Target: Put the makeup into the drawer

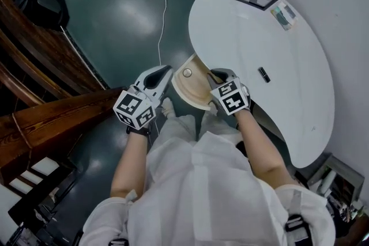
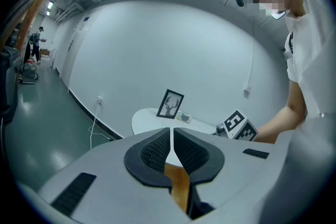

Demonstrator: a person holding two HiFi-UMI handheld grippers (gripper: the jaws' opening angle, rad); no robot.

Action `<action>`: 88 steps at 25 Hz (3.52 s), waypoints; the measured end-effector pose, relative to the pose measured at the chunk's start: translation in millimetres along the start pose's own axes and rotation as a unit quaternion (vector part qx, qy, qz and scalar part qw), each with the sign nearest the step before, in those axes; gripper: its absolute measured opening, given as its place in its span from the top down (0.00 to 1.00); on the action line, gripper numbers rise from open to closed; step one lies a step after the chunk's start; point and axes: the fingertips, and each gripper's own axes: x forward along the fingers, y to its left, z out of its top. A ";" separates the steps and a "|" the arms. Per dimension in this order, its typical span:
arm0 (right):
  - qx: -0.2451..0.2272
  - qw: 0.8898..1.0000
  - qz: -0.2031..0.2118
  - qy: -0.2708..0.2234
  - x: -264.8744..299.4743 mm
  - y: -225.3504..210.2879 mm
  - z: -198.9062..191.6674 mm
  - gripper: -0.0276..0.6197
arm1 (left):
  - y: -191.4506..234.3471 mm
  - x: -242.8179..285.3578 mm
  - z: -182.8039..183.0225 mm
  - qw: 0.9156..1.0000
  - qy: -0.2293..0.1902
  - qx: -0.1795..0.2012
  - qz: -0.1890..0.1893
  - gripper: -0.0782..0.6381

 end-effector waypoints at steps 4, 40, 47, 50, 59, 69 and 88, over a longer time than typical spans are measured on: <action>0.012 1.000 -0.017 -0.008 -23.1 -20.1 -8.7 0.89 | -15.8 15.0 2.5 1.000 0.002 0.006 -0.013 0.85; 0.052 0.994 -0.091 0.031 -118.3 -155.5 -130.4 0.75 | -121.5 117.0 -20.6 0.996 0.038 0.023 -0.082 0.85; 0.046 0.995 -0.083 0.043 -110.1 -168.2 -143.8 0.72 | -127.8 123.2 -27.5 0.996 0.044 0.021 -0.074 0.85; 0.042 0.995 -0.080 0.047 -106.6 -171.5 -146.3 0.72 | -130.5 124.8 -29.0 0.996 0.047 0.021 -0.073 0.85; 0.030 0.995 -0.072 0.067 -91.2 -179.5 -155.2 0.72 | -134.1 128.9 -32.0 0.996 0.052 0.021 -0.071 0.85; 0.016 0.994 -0.075 0.082 -80.1 -182.4 -160.4 0.81 | -133.2 128.6 -36.7 0.996 0.056 0.019 -0.071 0.85; 0.022 0.991 -0.081 0.102 -80.1 -179.9 -160.7 0.81 | -128.4 120.0 -38.0 0.996 0.048 0.011 -0.070 0.85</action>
